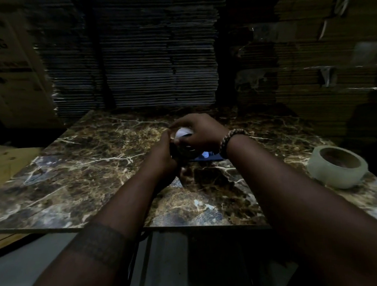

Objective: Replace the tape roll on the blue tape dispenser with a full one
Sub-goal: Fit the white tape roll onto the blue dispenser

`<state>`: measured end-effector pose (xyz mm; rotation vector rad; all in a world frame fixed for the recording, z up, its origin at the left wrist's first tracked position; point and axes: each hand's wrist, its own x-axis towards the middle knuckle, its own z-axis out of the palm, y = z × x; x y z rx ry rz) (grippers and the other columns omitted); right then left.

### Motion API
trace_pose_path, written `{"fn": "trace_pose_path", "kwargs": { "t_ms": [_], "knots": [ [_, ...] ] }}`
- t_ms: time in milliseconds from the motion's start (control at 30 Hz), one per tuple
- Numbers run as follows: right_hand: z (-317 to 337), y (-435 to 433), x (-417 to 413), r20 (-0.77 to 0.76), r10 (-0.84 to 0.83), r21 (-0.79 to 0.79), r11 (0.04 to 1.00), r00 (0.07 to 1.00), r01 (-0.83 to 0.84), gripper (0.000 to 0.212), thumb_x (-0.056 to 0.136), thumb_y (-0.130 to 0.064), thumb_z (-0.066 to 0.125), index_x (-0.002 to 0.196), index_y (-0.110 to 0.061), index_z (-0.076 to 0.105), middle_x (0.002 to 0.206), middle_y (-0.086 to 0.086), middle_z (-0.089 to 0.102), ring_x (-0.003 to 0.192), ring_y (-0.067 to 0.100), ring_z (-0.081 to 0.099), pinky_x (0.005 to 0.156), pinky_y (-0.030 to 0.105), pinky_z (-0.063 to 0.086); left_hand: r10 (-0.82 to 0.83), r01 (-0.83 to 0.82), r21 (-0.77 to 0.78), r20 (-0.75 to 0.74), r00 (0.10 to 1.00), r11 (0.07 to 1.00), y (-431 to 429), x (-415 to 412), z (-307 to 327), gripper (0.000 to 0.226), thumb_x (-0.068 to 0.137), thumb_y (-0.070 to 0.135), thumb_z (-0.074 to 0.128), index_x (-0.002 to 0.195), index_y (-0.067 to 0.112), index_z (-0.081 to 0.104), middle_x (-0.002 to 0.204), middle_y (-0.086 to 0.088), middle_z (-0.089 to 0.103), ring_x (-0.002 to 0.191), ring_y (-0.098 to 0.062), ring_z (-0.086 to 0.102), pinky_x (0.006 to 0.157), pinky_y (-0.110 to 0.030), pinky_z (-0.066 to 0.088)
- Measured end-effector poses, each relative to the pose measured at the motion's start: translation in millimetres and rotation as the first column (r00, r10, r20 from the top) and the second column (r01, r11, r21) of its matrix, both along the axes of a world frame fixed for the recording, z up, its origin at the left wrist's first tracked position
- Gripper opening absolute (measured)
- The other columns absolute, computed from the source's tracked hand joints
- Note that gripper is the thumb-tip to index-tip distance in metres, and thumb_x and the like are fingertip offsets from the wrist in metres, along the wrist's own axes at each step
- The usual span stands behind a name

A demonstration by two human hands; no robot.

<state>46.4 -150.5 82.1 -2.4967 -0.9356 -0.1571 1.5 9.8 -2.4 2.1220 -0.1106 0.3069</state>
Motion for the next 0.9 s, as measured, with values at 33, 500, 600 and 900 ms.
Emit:
{"fn": "trace_pose_path", "kwargs": {
  "t_ms": [33, 500, 600, 900],
  "knots": [
    [3, 3, 3, -0.018, 0.011, -0.041, 0.999, 1.000, -0.012, 0.047, 0.090, -0.029, 0.078, 0.136, -0.025, 0.068, 0.138, 0.002, 0.069, 0.129, 0.017, 0.061, 0.102, 0.026, 0.045, 0.011, -0.011, 0.017, 0.000, 1.000, 1.000, 0, 0, 1, 0.092, 0.077, 0.005, 0.079, 0.150, 0.038, 0.035, 0.103, 0.016, 0.065, 0.096, 0.001, 0.065, 0.065, -0.009, 0.050],
    [3, -12, 33, -0.101, 0.060, 0.031, 0.998, 0.993, -0.057, 0.026, 0.089, -0.024, 0.081, 0.115, -0.024, 0.080, 0.114, -0.007, 0.076, 0.105, 0.007, 0.068, 0.090, 0.027, 0.052, 0.105, -0.104, 0.017, -0.031, 0.994, 0.994, -1, 9, -1, 0.087, 0.075, 0.010, 0.087, 0.142, 0.030, 0.036, 0.114, 0.002, 0.069, 0.097, -0.013, 0.070, 0.063, -0.026, 0.060],
    [0, -19, 33, -0.093, 0.072, 0.109, 0.992, 0.993, -0.061, 0.027, 0.088, -0.023, 0.081, 0.115, -0.023, 0.080, 0.116, -0.007, 0.077, 0.108, 0.006, 0.069, 0.095, 0.030, 0.054, 0.100, -0.100, 0.007, -0.041, 0.994, 0.995, -2, 8, 0, 0.083, 0.073, 0.013, 0.088, 0.138, 0.028, 0.039, 0.115, 0.001, 0.070, 0.097, -0.012, 0.071, 0.066, -0.031, 0.063],
    [-16, -49, 33, -0.236, 0.102, 0.501, 0.865, 0.966, 0.031, 0.036, 0.080, 0.000, 0.084, 0.111, -0.015, 0.077, 0.110, 0.003, 0.079, 0.106, 0.017, 0.075, 0.090, 0.036, 0.063, 0.114, -0.112, 0.024, -0.061, 0.992, 0.993, -5, 3, 4, 0.079, 0.074, 0.016, 0.086, 0.136, 0.024, 0.038, 0.105, 0.013, 0.068, 0.095, -0.010, 0.070, 0.076, -0.047, 0.065]
  ]
}}
